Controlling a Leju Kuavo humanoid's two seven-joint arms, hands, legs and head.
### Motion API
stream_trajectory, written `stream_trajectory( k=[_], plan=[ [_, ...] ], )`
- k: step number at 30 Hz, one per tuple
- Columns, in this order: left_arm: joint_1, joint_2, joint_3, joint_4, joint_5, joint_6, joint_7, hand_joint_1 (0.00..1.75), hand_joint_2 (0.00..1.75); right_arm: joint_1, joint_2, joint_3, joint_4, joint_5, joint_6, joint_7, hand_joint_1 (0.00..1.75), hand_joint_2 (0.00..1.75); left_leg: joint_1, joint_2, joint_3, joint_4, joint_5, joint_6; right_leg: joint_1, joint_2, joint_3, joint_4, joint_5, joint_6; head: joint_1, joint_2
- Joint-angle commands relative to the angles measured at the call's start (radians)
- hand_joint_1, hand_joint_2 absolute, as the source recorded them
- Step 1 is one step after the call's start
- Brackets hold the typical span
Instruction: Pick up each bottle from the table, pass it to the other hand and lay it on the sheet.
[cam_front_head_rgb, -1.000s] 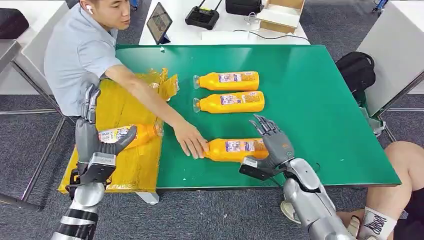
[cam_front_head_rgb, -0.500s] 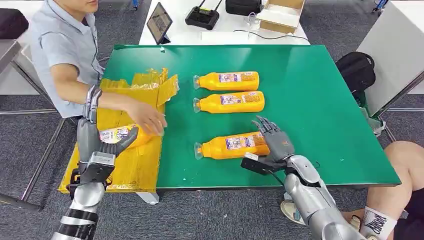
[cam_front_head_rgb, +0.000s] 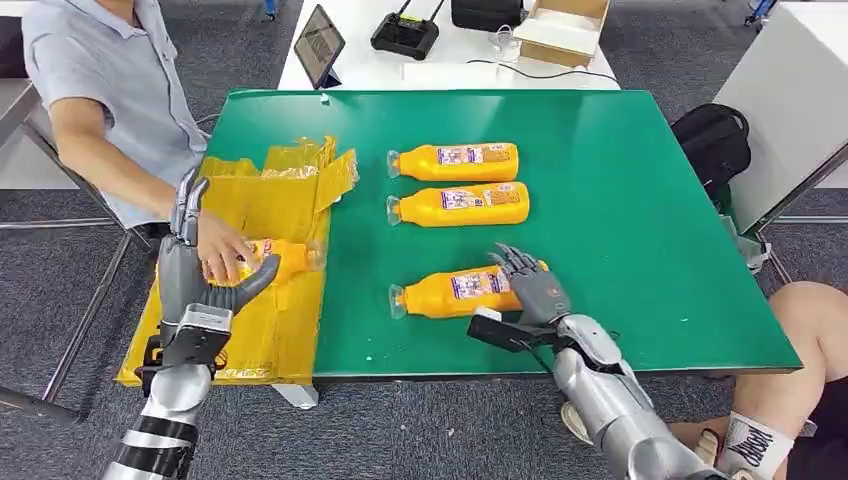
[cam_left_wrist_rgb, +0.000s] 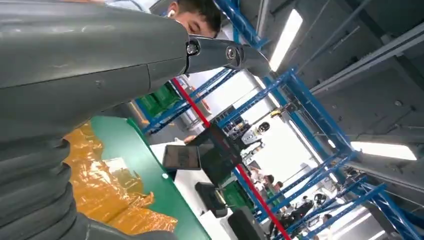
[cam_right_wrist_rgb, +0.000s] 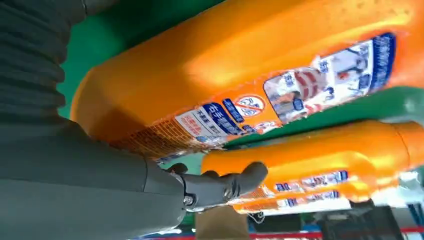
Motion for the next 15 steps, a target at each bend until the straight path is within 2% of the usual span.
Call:
stream_trajectory(
  k=[1,11,15],
  plan=[
    [-0.025,0.02,-0.019,0.031,0.003,-0.007,0.005,0.0,1.75,-0.056,-0.001,0.05,0.087,0.003,0.014,0.016,0.0,1.75,0.0,0.0,0.002,0.0,-0.001,0.001,0.001,-0.001,0.002,0.0,-0.001,-0.002,0.0,0.0],
    [-0.041,0.021,-0.029,0.045,0.016,-0.041,0.01,0.0,1.75,-0.104,-0.015,0.106,0.168,0.065,0.056,0.086,0.0,1.75,0.0,0.0,0.003,0.0,0.0,0.001,0.001,-0.001,0.003,0.0,-0.001,-0.002,0.0,0.0],
    [-0.034,0.021,-0.02,0.03,0.055,-0.082,0.032,0.0,1.75,-0.14,-0.019,0.171,0.205,0.164,0.056,0.203,0.0,1.75,0.0,0.0,0.002,0.0,0.0,0.001,0.001,-0.001,0.002,0.0,0.0,-0.002,0.0,0.0]
  ],
)
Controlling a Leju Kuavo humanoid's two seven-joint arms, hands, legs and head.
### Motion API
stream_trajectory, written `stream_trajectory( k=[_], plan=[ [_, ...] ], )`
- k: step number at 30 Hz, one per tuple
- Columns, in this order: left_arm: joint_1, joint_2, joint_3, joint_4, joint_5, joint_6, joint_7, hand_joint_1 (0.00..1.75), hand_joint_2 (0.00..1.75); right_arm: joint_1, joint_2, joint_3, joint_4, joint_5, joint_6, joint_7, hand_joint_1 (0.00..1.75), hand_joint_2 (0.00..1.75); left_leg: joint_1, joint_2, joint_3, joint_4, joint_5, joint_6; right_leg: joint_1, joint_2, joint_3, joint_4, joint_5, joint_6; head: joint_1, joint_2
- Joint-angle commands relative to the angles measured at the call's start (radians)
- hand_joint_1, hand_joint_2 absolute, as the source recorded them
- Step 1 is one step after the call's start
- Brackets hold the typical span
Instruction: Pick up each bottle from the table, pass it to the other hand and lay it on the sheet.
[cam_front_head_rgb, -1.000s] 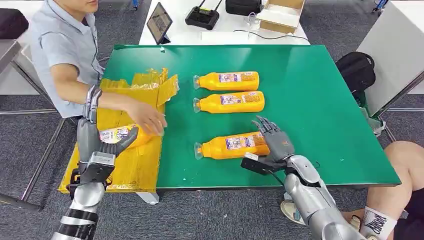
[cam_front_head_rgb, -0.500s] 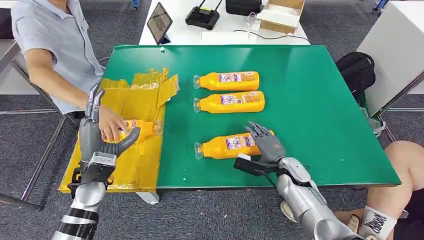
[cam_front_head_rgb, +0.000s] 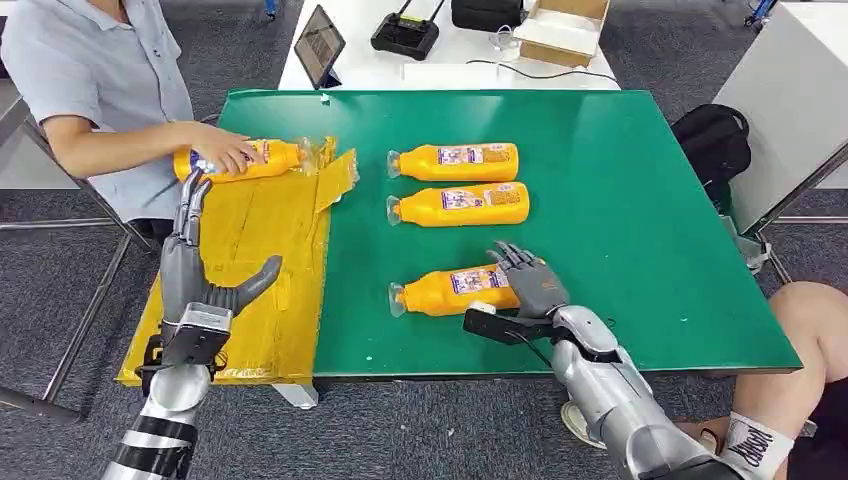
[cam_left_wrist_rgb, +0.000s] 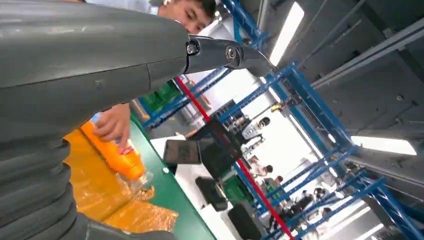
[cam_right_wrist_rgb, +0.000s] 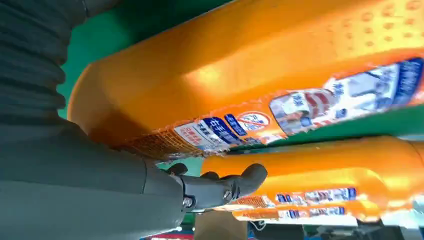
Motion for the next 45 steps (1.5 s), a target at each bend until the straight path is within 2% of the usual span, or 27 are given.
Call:
stream_trajectory(
  k=[1,6,7,8,9,13,15,17,23,26,27,29,31,33,34,36,40,42,45],
  plan=[
    [-0.03,0.02,-0.015,0.024,0.053,-0.059,0.032,0.0,1.75,-0.094,-0.015,0.136,0.159,0.129,0.011,0.152,0.0,1.75,0.0,0.001,0.002,0.0,-0.001,0.001,0.001,-0.001,0.003,0.0,0.0,-0.003,0.0,0.0],
    [-0.024,0.022,0.008,0.021,0.062,-0.069,0.035,0.0,1.75,-0.091,-0.019,0.129,0.151,0.118,0.066,0.156,0.0,1.75,0.001,0.0,0.004,0.0,0.0,0.002,0.001,-0.002,0.005,-0.001,0.0,-0.003,0.0,0.0],
    [-0.024,0.022,0.007,0.023,0.062,-0.072,0.031,0.0,1.75,-0.096,-0.023,0.134,0.166,0.12,0.091,0.161,0.12,1.75,0.0,0.0,0.004,0.0,0.0,0.001,0.001,-0.001,0.004,-0.001,0.0,-0.002,0.0,0.0],
    [-0.023,0.022,0.006,0.023,0.062,-0.073,0.03,0.0,1.75,-0.096,-0.025,0.135,0.168,0.121,0.094,0.161,0.72,1.75,0.001,0.0,0.005,-0.001,0.0,0.001,0.001,-0.002,0.005,-0.001,0.0,-0.003,0.0,0.0],
    [-0.019,0.024,0.004,0.019,0.062,-0.073,0.029,0.0,1.75,-0.098,-0.026,0.135,0.177,0.121,0.104,0.167,1.43,1.75,0.0,0.0,0.004,0.0,0.0,0.001,0.001,-0.001,0.004,-0.001,0.0,-0.002,0.0,0.0],
    [-0.016,0.028,0.0,0.019,0.061,-0.069,0.028,0.0,1.75,-0.128,-0.034,0.166,0.227,0.149,0.176,0.217,1.47,1.75,0.0,0.0,0.005,-0.001,0.0,0.002,0.001,-0.002,0.006,-0.001,0.0,-0.002,-0.001,0.0],
    [-0.024,0.026,-0.001,0.03,0.061,-0.069,0.028,0.0,1.75,-0.134,-0.035,0.161,0.24,0.144,0.182,0.223,1.66,1.75,0.001,-0.001,0.006,-0.001,0.0,0.002,0.001,-0.002,0.006,-0.001,0.0,-0.002,0.0,0.0],
    [-0.03,0.028,-0.002,0.039,0.061,-0.067,0.028,0.0,1.75,-0.135,-0.037,0.156,0.251,0.137,0.186,0.214,1.73,1.75,0.001,-0.002,0.008,-0.001,0.0,0.002,0.002,-0.004,0.009,-0.002,0.0,-0.004,0.0,0.0],
    [-0.041,0.032,-0.008,0.047,0.06,-0.072,0.024,0.0,1.75,-0.135,-0.051,0.166,0.252,0.14,0.187,0.189,1.73,1.75,0.0,-0.003,0.008,-0.001,0.001,0.001,0.001,-0.004,0.009,-0.002,0.0,-0.002,0.0,0.0],
    [-0.067,0.034,-0.021,0.071,0.075,-0.092,0.013,0.0,1.75,-0.125,-0.053,0.108,0.25,0.038,0.241,0.065,1.75,1.75,0.001,-0.004,0.009,-0.001,0.0,0.002,0.002,-0.005,0.01,-0.002,0.0,-0.003,0.0,0.0],
    [-0.075,0.031,-0.023,0.08,0.092,-0.1,0.005,0.0,1.75,-0.104,-0.05,0.051,0.232,-0.052,0.267,-0.028,1.75,1.75,0.001,-0.005,0.009,-0.001,0.001,0.002,0.002,-0.007,0.011,-0.003,-0.001,-0.004,-0.001,0.0],
    [-0.068,0.005,-0.014,0.072,0.148,-0.127,0.015,0.0,1.75,-0.042,-0.047,-0.009,0.176,-0.139,0.226,-0.101,1.73,1.75,0.001,-0.006,0.009,-0.002,0.001,0.002,0.002,-0.007,0.011,-0.003,-0.001,-0.003,0.0,0.0],
    [-0.037,-0.019,-0.004,0.045,0.163,-0.107,0.046,0.0,1.75,0.02,-0.048,-0.021,0.095,-0.171,0.157,-0.101,1.75,1.75,0.001,-0.006,0.01,-0.002,0.001,0.002,0.002,-0.007,0.012,-0.003,0.0,-0.002,0.0,0.0],
    [-0.015,-0.032,-0.002,0.026,0.178,-0.098,0.064,0.0,1.75,0.058,-0.048,-0.037,0.036,-0.203,0.144,-0.1,1.75,1.75,0.002,-0.004,0.011,-0.002,0.0,0.001,0.002,-0.005,0.012,-0.004,0.0,-0.002,0.0,0.0],
    [0.007,-0.055,0.015,0.007,0.224,-0.101,0.073,0.0,1.75,0.097,-0.036,-0.089,-0.024,-0.264,0.11,-0.132,1.75,1.75,0.001,-0.004,0.011,-0.002,0.0,0.002,0.002,-0.005,0.013,-0.004,-0.001,-0.003,0.0,0.0],
    [0.039,-0.075,0.016,-0.021,0.274,-0.11,0.071,0.0,1.75,0.153,-0.027,-0.134,-0.119,-0.322,0.088,-0.154,1.71,1.75,0.001,-0.002,0.011,-0.002,-0.001,0.002,0.002,-0.003,0.013,-0.004,-0.001,-0.003,-0.001,0.0],
    [0.074,-0.091,0.009,-0.054,0.337,-0.129,0.078,0.0,1.75,0.207,-0.019,-0.176,-0.227,-0.369,0.074,-0.167,1.75,1.75,0.001,-0.002,0.01,-0.001,-0.001,0.002,0.002,-0.004,0.011,-0.002,-0.002,-0.003,0.0,0.0],
    [0.108,-0.109,0.01,-0.081,0.416,-0.162,0.086,0.0,1.75,0.253,0.001,-0.224,-0.314,-0.411,0.03,-0.2,1.71,1.75,0.001,-0.001,0.009,0.0,-0.002,0.002,0.002,-0.003,0.01,-0.001,-0.002,-0.004,0.0,0.0],
    [0.145,-0.119,-0.003,-0.106,0.462,-0.176,0.1,0.0,1.75,0.297,0.011,-0.242,-0.399,-0.422,0.027,-0.197,1.68,1.75,0.0,-0.001,0.006,-0.001,-0.001,0.001,0.001,-0.001,0.006,-0.001,-0.001,-0.001,0.0,0.0]
  ],
)
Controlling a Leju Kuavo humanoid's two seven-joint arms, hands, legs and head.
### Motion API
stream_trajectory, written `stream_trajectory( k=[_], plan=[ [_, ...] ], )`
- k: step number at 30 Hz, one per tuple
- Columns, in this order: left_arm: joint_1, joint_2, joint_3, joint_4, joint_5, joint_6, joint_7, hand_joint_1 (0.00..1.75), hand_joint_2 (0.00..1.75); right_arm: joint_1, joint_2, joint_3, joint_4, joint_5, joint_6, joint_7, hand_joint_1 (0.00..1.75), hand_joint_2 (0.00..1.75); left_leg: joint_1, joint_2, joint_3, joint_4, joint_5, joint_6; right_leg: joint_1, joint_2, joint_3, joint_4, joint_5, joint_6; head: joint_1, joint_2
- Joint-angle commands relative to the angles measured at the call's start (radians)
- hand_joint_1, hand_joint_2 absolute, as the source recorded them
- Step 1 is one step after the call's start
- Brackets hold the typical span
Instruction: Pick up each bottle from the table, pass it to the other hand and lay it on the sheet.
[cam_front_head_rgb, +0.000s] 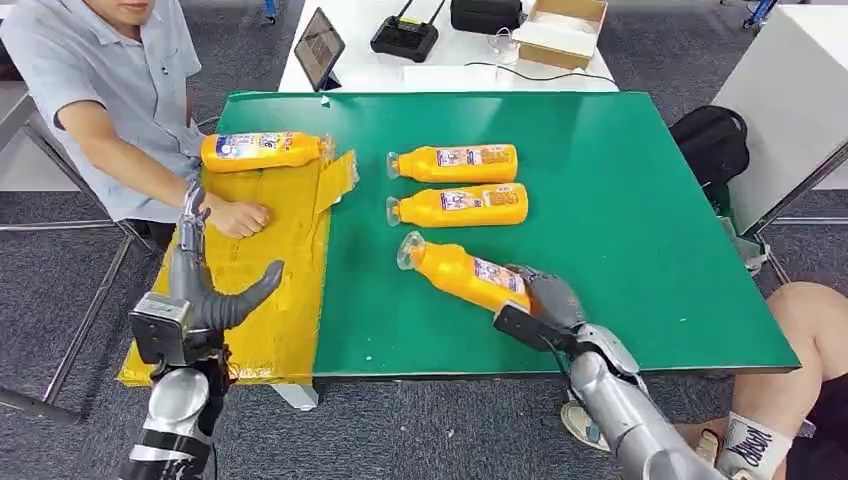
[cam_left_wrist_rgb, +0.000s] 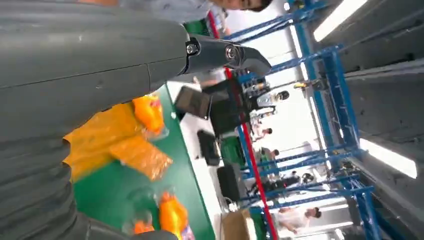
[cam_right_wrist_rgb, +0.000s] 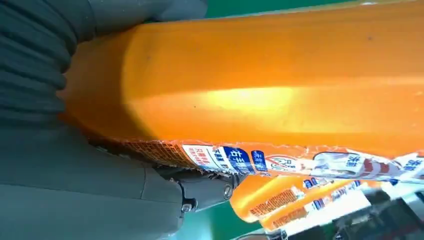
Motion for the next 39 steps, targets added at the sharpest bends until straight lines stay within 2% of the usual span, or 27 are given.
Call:
stream_trajectory(
  k=[1,2,5,9,12,14,18,24,27,30,36,39],
  plan=[
    [0.103,-0.07,-0.002,-0.06,0.218,-0.087,0.07,0.0,1.75,0.188,0.072,-0.182,-0.329,-0.097,-0.078,-0.06,1.66,1.75,0.0,0.0,0.002,0.0,-0.002,0.001,0.001,-0.002,0.002,-0.001,-0.002,-0.003,0.0,0.0],
    [0.121,-0.076,-0.008,-0.059,0.245,-0.096,0.082,0.0,1.75,0.208,0.08,-0.191,-0.365,-0.107,-0.086,-0.071,1.71,1.75,0.0,-0.001,0.0,0.0,-0.001,0.001,0.0,-0.002,0.001,0.0,-0.002,-0.002,0.0,0.0],
    [0.177,-0.081,-0.038,-0.062,0.269,-0.109,0.065,0.0,1.75,0.255,0.108,-0.203,-0.468,-0.137,-0.102,-0.098,1.71,1.75,-0.001,-0.001,-0.002,-0.001,-0.001,0.001,-0.001,-0.001,-0.002,0.0,-0.002,-0.002,0.0,0.0],
    [0.185,-0.078,-0.042,-0.068,0.272,-0.113,0.062,0.0,1.75,0.255,0.112,-0.202,-0.474,-0.14,-0.102,-0.096,1.69,1.75,0.0,-0.001,-0.003,0.0,-0.002,0.001,0.0,-0.001,-0.002,0.0,-0.002,-0.003,0.0,0.0],
    [0.238,-0.059,-0.087,-0.08,0.274,-0.186,0.082,0.0,1.75,0.272,0.123,-0.186,-0.512,-0.156,-0.094,-0.107,1.69,1.75,0.001,0.0,0.003,0.0,-0.005,0.002,0.002,-0.001,0.003,0.0,-0.004,-0.006,-0.001,0.0],
    [0.27,-0.042,-0.136,-0.071,0.238,-0.219,0.071,0.0,1.75,0.271,0.133,-0.166,-0.523,-0.165,-0.08,-0.107,1.64,1.75,0.0,0.0,-0.003,-0.001,-0.002,0.001,0.0,0.0,-0.003,-0.001,-0.001,-0.002,0.0,0.0],
    [0.268,-0.043,-0.19,-0.03,0.199,-0.228,0.076,0.0,1.75,0.246,0.163,-0.121,-0.509,-0.173,-0.059,-0.114,1.69,1.75,0.0,0.002,-0.003,-0.001,-0.002,0.001,0.0,0.002,-0.003,-0.001,-0.001,-0.002,0.0,0.0],
    [0.257,-0.04,-0.188,-0.026,0.198,-0.228,0.076,0.0,1.75,0.243,0.157,-0.119,-0.503,-0.179,-0.061,-0.112,1.69,1.75,0.0,0.0,-0.001,-0.001,-0.003,0.001,0.001,0.0,-0.001,-0.001,-0.002,-0.005,0.0,0.0],
    [0.256,-0.038,-0.189,-0.028,0.192,-0.226,0.075,0.0,1.75,0.242,0.156,-0.116,-0.503,-0.185,-0.055,-0.117,1.68,1.75,-0.001,-0.001,-0.005,-0.001,-0.001,0.001,-0.001,0.0,-0.005,-0.001,-0.001,-0.002,0.0,0.0],
    [0.242,-0.045,-0.208,-0.014,0.157,-0.219,0.078,0.0,1.75,0.218,0.182,-0.069,-0.481,-0.181,-0.037,-0.121,1.66,1.75,0.0,0.001,0.0,-0.001,-0.003,0.002,0.001,0.001,-0.001,-0.001,-0.002,-0.004,0.0,0.0],
    [0.207,-0.076,-0.215,0.018,0.179,-0.247,0.098,0.0,1.75,0.169,0.252,0.091,-0.413,-0.156,-0.048,-0.138,1.66,1.75,0.0,0.005,-0.002,0.0,-0.002,0.001,0.001,0.004,-0.004,0.0,0.0,-0.004,0.0,0.0],
    [0.193,-0.084,-0.217,0.027,0.176,-0.242,0.091,0.0,1.75,0.155,0.273,0.149,-0.388,-0.15,-0.056,-0.137,1.66,1.75,0.001,0.002,-0.004,-0.001,-0.001,0.0,0.001,0.002,-0.005,0.0,0.0,-0.002,0.0,0.0]
  ],
)
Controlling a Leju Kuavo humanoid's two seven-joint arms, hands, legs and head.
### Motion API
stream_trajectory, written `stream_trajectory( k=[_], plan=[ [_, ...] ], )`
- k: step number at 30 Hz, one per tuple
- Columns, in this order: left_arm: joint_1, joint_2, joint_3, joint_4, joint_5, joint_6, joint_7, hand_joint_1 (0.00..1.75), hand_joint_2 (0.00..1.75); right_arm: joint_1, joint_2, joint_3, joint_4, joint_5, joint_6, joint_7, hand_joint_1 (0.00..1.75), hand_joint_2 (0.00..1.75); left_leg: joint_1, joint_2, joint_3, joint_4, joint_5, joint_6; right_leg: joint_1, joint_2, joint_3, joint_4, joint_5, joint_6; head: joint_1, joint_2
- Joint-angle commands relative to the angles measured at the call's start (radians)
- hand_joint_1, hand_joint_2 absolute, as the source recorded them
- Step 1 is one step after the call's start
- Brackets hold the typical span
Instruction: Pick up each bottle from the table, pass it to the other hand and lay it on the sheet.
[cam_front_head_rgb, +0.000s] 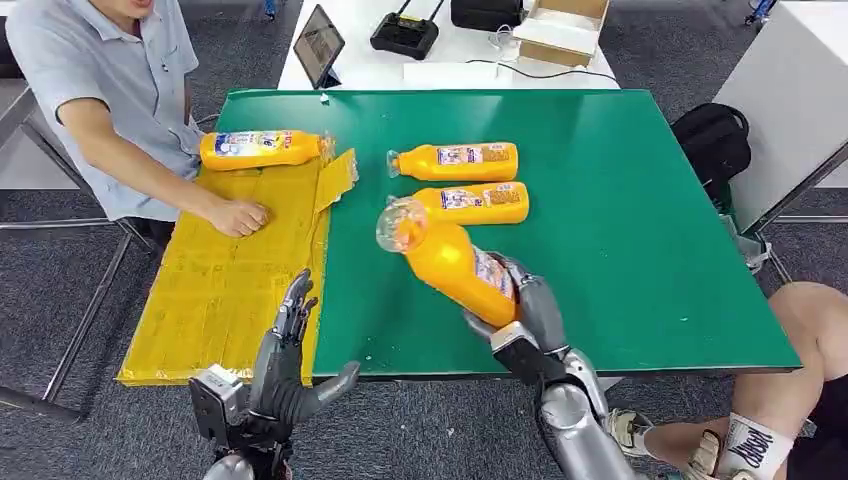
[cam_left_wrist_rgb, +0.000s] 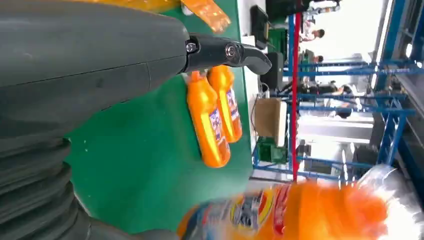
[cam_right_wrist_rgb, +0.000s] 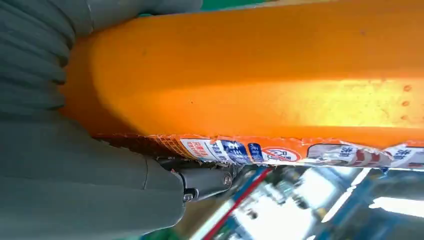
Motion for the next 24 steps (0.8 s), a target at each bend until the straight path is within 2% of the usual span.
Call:
stream_trajectory(
  k=[1,6,10,11,19,24],
  plan=[
    [-0.063,-0.014,-0.02,0.091,0.04,-0.022,0.012,0.0,1.75,-0.086,0.076,0.195,0.119,0.008,-0.021,-0.011,1.66,1.75,0.001,0.004,0.005,-0.001,-0.002,0.001,0.002,0.002,0.004,-0.001,-0.001,-0.004,0.0,0.0],
    [-0.062,-0.012,-0.021,0.087,0.04,-0.022,0.012,0.0,1.75,-0.089,0.073,0.204,0.129,0.007,-0.033,-0.01,1.66,1.75,0.001,0.002,0.004,-0.001,-0.001,0.001,0.002,0.0,0.004,-0.001,-0.001,-0.002,0.0,0.0],
    [-0.078,-0.017,-0.025,0.084,0.066,-0.032,0.003,0.0,1.75,-0.094,0.096,0.271,0.18,0.007,-0.023,-0.013,1.61,1.75,0.0,0.002,0.002,-0.001,0.0,0.001,0.001,0.0,0.002,-0.001,0.0,-0.002,0.0,0.0],
    [-0.082,-0.017,-0.028,0.082,0.067,-0.032,0.003,0.0,1.75,-0.095,0.105,0.286,0.197,0.009,-0.025,-0.014,1.66,1.75,0.001,0.002,0.004,-0.001,-0.001,0.001,0.001,0.0,0.004,-0.001,-0.001,-0.003,0.0,0.0],
    [-0.096,-0.023,-0.036,0.079,0.091,-0.03,0.005,0.0,1.75,-0.102,0.12,0.332,0.237,0.008,-0.035,-0.021,1.66,1.75,0.001,0.001,0.004,-0.001,-0.001,0.001,0.002,-0.001,0.004,-0.001,-0.001,-0.003,0.0,0.0],
    [-0.101,-0.014,-0.06,0.037,0.12,-0.04,-0.034,0.0,1.75,-0.122,0.12,0.359,0.289,-0.015,-0.042,-0.019,1.68,1.75,0.001,0.001,0.004,-0.001,-0.001,0.001,0.002,-0.001,0.004,-0.001,-0.001,-0.003,0.0,0.0]
  ],
)
